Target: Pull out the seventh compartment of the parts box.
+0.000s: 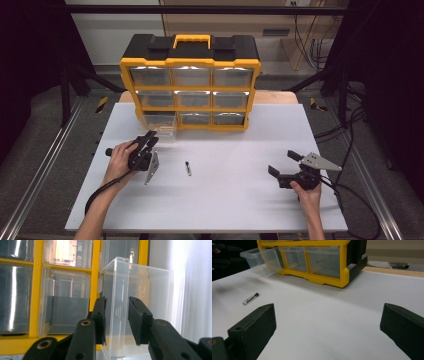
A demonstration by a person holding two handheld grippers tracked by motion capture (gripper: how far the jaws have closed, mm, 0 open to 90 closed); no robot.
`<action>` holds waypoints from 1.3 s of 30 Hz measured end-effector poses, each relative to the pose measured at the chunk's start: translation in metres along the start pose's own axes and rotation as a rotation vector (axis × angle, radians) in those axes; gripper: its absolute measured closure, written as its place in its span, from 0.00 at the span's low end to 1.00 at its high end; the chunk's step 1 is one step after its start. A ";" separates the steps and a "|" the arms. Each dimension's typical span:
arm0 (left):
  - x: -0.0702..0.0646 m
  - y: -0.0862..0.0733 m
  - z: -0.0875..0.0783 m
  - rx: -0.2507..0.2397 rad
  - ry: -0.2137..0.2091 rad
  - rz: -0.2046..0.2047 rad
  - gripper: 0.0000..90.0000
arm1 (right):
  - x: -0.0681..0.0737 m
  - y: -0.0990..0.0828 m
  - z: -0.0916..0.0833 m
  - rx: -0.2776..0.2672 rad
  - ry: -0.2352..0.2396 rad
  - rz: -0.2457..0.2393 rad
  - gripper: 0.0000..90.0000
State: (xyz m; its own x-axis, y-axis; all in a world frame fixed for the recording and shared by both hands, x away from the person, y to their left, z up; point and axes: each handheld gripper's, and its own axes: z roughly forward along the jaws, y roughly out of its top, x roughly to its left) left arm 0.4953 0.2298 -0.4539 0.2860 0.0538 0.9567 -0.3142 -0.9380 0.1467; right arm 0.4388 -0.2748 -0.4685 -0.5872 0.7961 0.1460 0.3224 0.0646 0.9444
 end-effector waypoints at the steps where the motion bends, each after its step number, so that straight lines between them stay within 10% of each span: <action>1: 0.001 0.000 0.000 -0.002 -0.005 -0.013 0.73 | 0.000 0.000 0.000 0.000 0.000 0.000 0.01; 10: 0.006 0.003 -0.003 -0.002 -0.013 -0.164 0.66 | 0.000 0.000 0.000 -0.001 0.002 0.000 0.01; 24: 0.021 -0.002 -0.006 -0.005 -0.064 -0.549 0.48 | 0.000 0.000 0.000 0.001 0.001 0.000 0.01; 39: 0.034 -0.005 -0.013 -0.072 -0.096 -0.875 0.30 | 0.000 0.001 -0.001 -0.004 0.002 -0.001 0.01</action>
State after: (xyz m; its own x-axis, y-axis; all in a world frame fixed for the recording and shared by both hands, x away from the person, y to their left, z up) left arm 0.4948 0.2410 -0.4183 0.5242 0.7104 0.4696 -0.0022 -0.5503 0.8350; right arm 0.4383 -0.2756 -0.4676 -0.5888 0.7951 0.1454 0.3185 0.0629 0.9458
